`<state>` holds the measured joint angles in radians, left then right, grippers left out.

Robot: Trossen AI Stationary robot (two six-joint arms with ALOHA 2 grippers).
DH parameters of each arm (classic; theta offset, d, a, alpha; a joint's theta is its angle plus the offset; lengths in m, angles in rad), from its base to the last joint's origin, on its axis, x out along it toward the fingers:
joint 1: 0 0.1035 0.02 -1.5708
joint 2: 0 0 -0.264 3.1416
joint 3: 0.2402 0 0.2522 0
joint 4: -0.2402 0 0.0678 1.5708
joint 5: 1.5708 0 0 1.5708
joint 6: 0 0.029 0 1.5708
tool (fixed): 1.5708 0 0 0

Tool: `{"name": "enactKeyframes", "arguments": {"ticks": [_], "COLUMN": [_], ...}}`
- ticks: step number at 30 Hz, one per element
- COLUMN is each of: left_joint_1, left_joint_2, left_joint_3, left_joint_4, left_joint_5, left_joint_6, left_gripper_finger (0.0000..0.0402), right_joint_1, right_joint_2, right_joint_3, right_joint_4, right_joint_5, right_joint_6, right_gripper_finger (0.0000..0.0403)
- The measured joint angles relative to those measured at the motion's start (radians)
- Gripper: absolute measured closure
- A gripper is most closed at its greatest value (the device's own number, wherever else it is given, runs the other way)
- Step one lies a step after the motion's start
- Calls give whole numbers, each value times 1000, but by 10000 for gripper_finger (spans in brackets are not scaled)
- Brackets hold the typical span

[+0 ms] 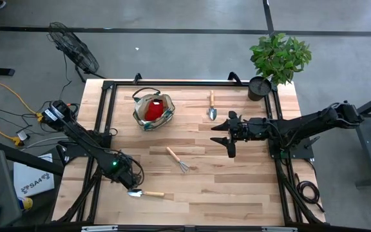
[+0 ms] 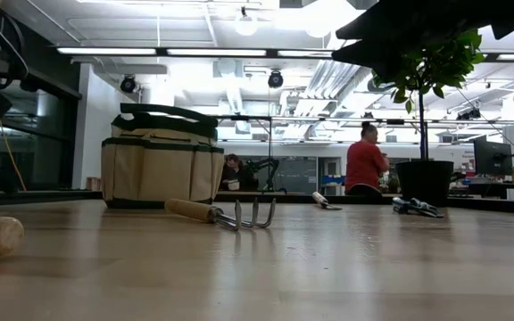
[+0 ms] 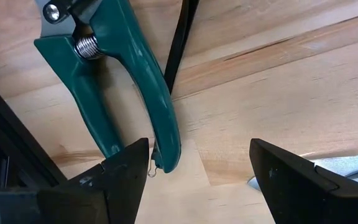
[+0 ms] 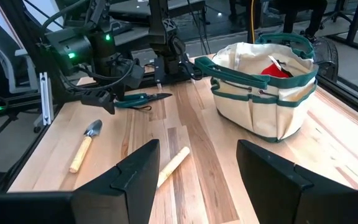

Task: Pick & Place Garden tools in Gardening bag
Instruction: Put the green shears into the gardening bag

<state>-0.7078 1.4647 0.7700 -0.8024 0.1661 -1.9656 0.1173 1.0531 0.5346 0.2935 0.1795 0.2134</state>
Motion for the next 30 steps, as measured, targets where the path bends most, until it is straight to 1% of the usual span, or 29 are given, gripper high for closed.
{"name": "enactKeyframes", "arguments": {"ticks": [11,16,22,25,30], "left_joint_1": [0,0,1,1,0], "left_joint_2": [0,-1,-4,-4,-3], "left_joint_3": [-5,-65,-93,-93,-93], "left_joint_4": [7,131,152,154,150], "left_joint_5": [0,6,11,11,10], "left_joint_6": [2,-1,-12,-6,-3], "left_gripper_finger": [133,133,136,158,227], "right_joint_1": [0,0,0,0,0], "right_joint_2": [0,0,0,0,0], "right_joint_3": [0,0,0,0,0], "right_joint_4": [1,1,1,1,1], "right_joint_5": [0,0,0,0,0], "right_joint_6": [0,0,0,0,0], "right_gripper_finger": [197,197,197,197,197]}}
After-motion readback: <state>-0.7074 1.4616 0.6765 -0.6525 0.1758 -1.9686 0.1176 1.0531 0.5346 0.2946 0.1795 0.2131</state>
